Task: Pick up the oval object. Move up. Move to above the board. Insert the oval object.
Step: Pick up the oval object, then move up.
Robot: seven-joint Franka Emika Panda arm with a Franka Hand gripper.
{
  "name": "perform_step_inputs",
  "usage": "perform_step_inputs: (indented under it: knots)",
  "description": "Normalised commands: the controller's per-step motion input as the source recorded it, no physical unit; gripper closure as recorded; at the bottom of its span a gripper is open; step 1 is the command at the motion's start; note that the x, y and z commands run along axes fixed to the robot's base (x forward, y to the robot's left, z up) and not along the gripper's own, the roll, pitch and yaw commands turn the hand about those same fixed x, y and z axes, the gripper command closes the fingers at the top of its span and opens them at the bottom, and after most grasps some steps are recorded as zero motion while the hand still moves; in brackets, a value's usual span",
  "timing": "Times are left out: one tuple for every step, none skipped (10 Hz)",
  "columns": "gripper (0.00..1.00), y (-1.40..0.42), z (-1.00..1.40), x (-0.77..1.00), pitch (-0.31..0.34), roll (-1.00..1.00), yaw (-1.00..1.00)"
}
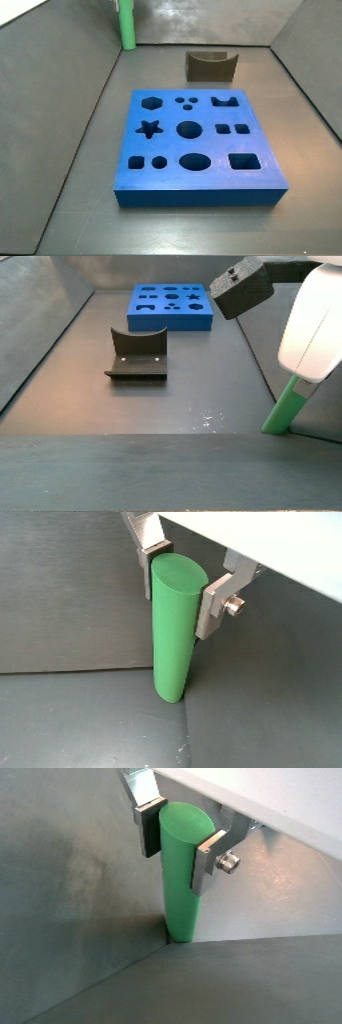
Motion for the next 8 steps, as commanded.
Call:
perform_step_inputs:
  knots:
    - [1.0, 0.0, 0.0, 0.0, 0.0, 0.0, 0.0]
    - [1.0, 0.0, 0.0, 0.0, 0.0, 0.0, 0.0]
    - [1.0, 0.0, 0.0, 0.0, 0.0, 0.0, 0.0]
    - [1.0, 0.0, 0.0, 0.0, 0.0, 0.0, 0.0]
    - [1.0, 0.0, 0.0, 0.0, 0.0, 0.0, 0.0]
    - [1.0, 0.0, 0.83, 0.0, 0.0, 0.0, 0.0]
    - [1.0, -0.02, 0.82, -0.04, 0.013, -0.01, -0.03]
    - [1.0, -0.03, 0.73, -0.08, 0.029, 0.0, -0.03]
